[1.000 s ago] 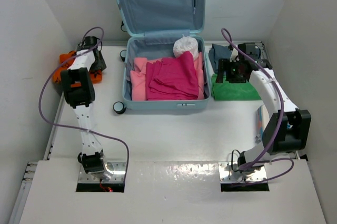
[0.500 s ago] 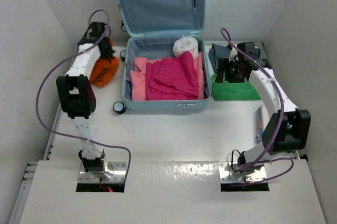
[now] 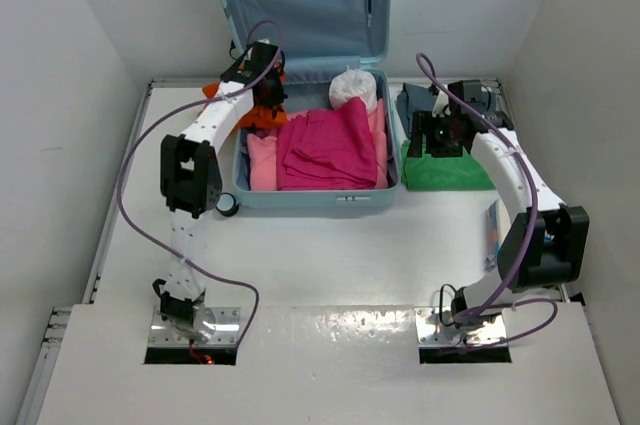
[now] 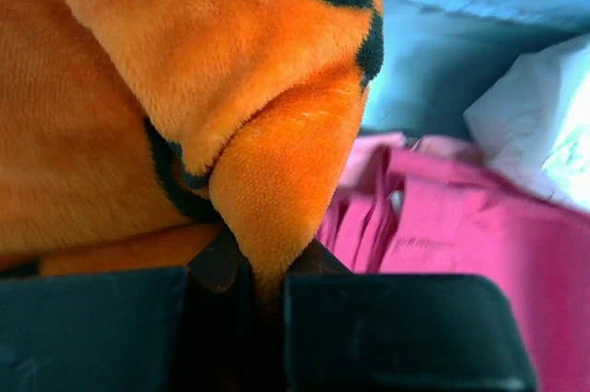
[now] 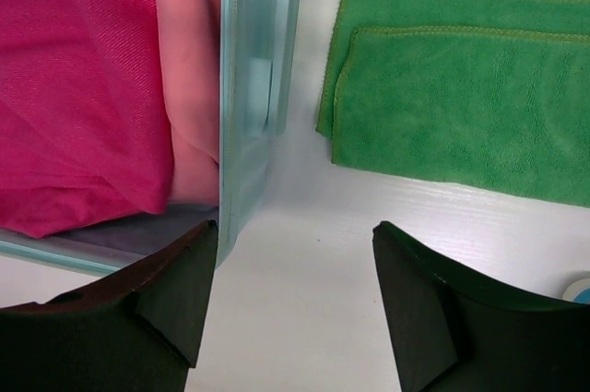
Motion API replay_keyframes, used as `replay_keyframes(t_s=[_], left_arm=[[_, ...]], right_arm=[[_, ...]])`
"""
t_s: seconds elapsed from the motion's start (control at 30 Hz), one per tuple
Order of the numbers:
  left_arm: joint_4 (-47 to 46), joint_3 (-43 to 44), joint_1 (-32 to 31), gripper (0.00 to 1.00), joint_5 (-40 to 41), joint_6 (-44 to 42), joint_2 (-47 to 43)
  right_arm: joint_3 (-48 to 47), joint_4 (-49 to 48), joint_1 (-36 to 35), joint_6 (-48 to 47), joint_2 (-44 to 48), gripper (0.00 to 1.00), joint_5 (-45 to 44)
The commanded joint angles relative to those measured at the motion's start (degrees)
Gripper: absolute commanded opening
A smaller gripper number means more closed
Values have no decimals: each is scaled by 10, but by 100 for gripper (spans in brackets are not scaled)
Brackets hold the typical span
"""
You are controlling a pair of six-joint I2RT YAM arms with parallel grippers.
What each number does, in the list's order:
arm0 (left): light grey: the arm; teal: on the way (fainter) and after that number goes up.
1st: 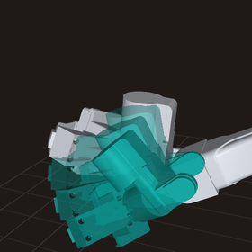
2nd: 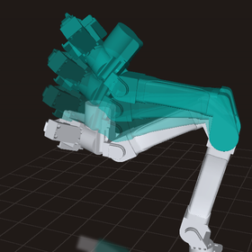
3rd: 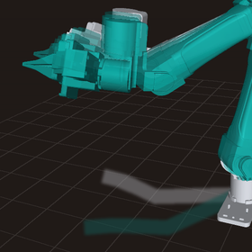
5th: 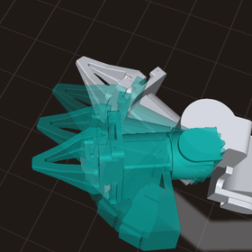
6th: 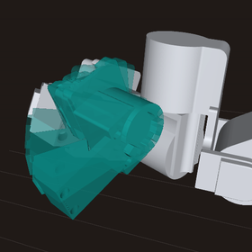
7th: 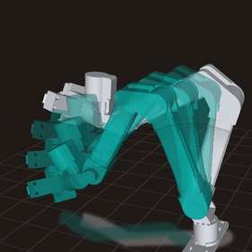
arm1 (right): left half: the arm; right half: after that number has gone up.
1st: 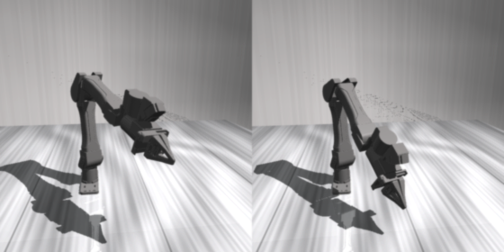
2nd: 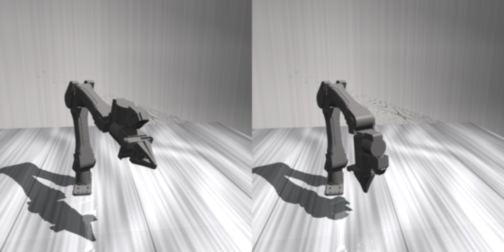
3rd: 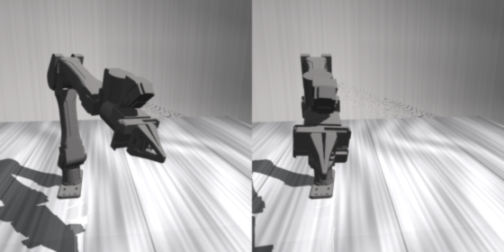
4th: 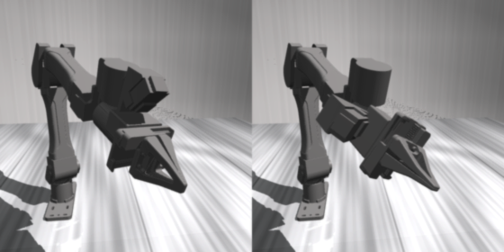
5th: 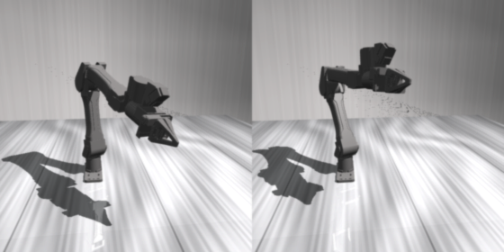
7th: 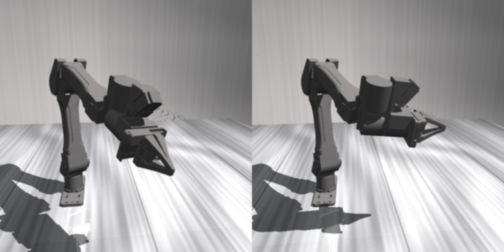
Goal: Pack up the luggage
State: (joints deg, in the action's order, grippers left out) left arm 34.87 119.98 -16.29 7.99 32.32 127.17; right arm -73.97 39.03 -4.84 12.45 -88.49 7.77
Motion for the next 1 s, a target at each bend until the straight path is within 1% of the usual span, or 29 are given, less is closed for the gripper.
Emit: replay_keyframes(t_s=[0.0,0.03,0.07,0.1,0.13,0.17,0.27,0.33,0.4,0.5,0.53,0.57,0.6,0.67,0.7,0.8,0.87,0.97], left_arm=[[-88,61,-28,0,-88,41,47],[-101,68,-28,0,-108,47,59],[-114,75,-28,0,-149,60,69],[-124,88,-34,0,-166,70,90],[-156,89,-34,0,-189,77,101],[-168,96,-39,0,-218,93,110],[-195,107,-47,0,-233,120,132],[-228,92,-62,0,-253,137,140],[-257,73,-62,0,-285,179,151],[-270,61,-73,0,-327,229,170],[-275,52,-73,0,-338,242,171],[-300,38,-73,0,-350,257,165],[-315,22,-73,0,-360,289,158],[-344,-23,-78,0,-366,319,132],[-344,-34,-78,0,-366,341,123],[-339,-67,-78,0,-354,367,99],[-330,-98,-71,0,-348,414,90],[-330,-148,-60,0,-348,428,70]], right_arm=[[-24,-21,-3,6,-12,68,8],[-27,-21,-3,6,-13,68,9],[-30,-19,-3,6,-17,68,9],[-31,-18,-3,4,-17,68,9],[-34,-18,-2,4,-20,68,9],[-35,-16,-2,2,-20,68,8],[-34,-13,-2,-3,-20,68,6],[-29,-15,-3,-6,-17,68,2],[-22,-15,0,-7,-13,68,1],[-14,-17,3,-8,-7,68,-1],[-14,-15,4,-10,-5,68,-2],[-13,-17,6,-11,-4,68,-3],[-12,-13,6,-11,-2,68,-2],[-9,-16,9,-9,0,68,-2],[-6,-17,11,-10,2,68,-2],[-6,-18,11,-7,3,68,0],[-2,-21,11,-6,2,68,4],[-3,-21,11,-7,0,68,7]])
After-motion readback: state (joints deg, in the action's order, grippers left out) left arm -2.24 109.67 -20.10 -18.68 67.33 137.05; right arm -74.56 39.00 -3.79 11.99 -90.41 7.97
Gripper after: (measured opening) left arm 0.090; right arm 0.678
